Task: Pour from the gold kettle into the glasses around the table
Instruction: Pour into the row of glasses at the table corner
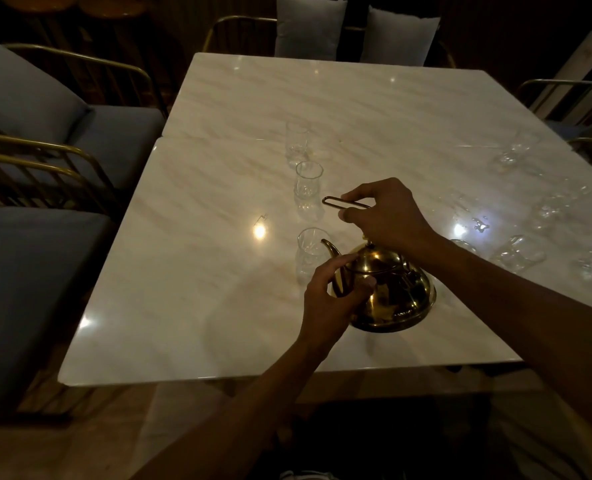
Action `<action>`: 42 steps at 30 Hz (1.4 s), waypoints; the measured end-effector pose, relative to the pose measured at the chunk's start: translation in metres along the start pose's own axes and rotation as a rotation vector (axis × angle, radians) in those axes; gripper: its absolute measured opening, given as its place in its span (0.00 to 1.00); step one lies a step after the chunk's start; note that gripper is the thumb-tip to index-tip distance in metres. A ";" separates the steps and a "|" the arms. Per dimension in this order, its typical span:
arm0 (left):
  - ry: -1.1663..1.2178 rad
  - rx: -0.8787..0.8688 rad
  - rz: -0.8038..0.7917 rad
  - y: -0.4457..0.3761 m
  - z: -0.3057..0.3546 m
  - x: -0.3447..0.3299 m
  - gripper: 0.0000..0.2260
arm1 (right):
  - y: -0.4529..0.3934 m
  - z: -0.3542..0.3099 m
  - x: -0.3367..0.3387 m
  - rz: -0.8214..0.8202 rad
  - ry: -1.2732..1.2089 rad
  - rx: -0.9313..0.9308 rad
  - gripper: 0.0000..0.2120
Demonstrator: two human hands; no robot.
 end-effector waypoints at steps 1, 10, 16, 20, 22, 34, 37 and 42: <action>-0.002 0.006 0.006 -0.001 -0.001 0.000 0.18 | 0.000 0.001 -0.001 -0.002 -0.012 -0.005 0.14; -0.030 0.007 0.027 -0.002 -0.004 -0.003 0.18 | -0.002 0.004 -0.001 -0.019 0.003 -0.007 0.14; -0.013 0.013 0.032 -0.003 -0.006 -0.003 0.18 | -0.002 0.005 -0.002 -0.026 -0.009 -0.003 0.13; -0.010 0.013 0.039 -0.004 -0.005 -0.003 0.18 | -0.004 0.004 -0.003 -0.038 -0.009 -0.006 0.13; -0.008 0.003 0.043 -0.004 -0.004 -0.003 0.18 | -0.004 0.004 -0.003 -0.043 -0.010 -0.011 0.14; -0.018 -0.004 0.052 -0.008 -0.006 -0.004 0.19 | -0.007 0.000 -0.005 -0.070 0.035 0.016 0.14; -0.010 0.004 0.058 -0.008 -0.007 -0.005 0.19 | -0.007 0.000 -0.002 -0.064 0.045 0.022 0.14; -0.014 0.004 0.054 -0.008 -0.008 -0.006 0.19 | -0.007 0.001 -0.002 -0.062 0.037 0.017 0.14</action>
Point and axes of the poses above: each hand's wrist, its own y-axis away from the middle knuckle, its own x-axis out of the back of the hand, z = x × y, the point moved 10 cm from there along -y, towards the middle knuckle, and after that the axes turned 10 degrees about x, right-handed, at the moved point
